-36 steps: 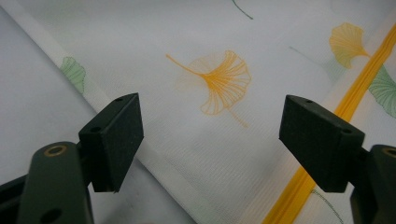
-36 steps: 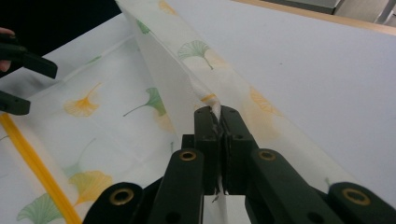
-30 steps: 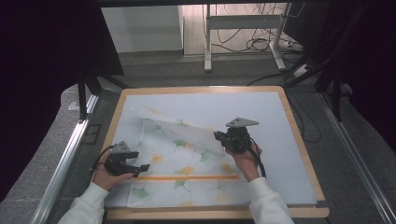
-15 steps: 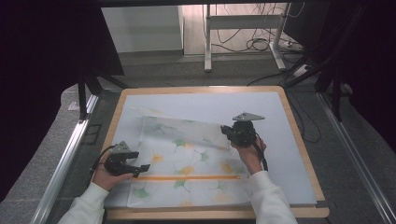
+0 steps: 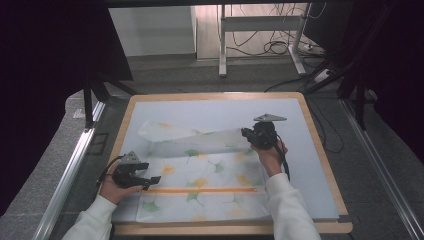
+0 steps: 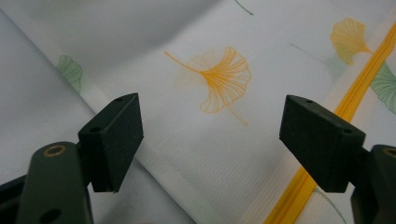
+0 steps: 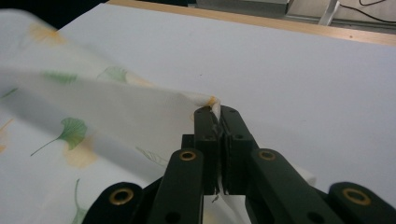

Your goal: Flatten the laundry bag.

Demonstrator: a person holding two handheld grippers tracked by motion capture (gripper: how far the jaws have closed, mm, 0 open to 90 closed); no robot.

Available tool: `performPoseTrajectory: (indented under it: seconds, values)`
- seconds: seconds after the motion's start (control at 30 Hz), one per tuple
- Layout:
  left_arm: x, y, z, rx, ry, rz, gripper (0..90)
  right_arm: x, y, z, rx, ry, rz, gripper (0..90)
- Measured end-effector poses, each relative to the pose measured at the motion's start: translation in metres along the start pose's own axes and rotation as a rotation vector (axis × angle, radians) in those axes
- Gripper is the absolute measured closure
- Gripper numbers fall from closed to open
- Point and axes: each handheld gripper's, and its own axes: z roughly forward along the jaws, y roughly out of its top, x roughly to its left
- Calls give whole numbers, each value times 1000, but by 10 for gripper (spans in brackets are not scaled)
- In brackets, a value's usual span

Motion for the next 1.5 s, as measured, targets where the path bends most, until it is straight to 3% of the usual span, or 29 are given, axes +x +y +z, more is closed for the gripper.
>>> performPoseTrajectory:
  seconds: [0.67, 1.17, 1.33, 1.5]
  values:
    - [3, -1, 0, -7, -14, -15, 214, -22, 23, 33, 37, -47, 48, 858]
    - [3, 0, -1, -19, -22, -19, 214, -52, 32, 61, 90, -133, 132, 852]
    - [3, 0, -2, -21, -23, -19, 213, -59, 32, 62, 84, -169, 150, 766]
    - [3, 0, -2, -21, -24, -19, 214, -59, 34, 56, 74, -213, 145, 570]
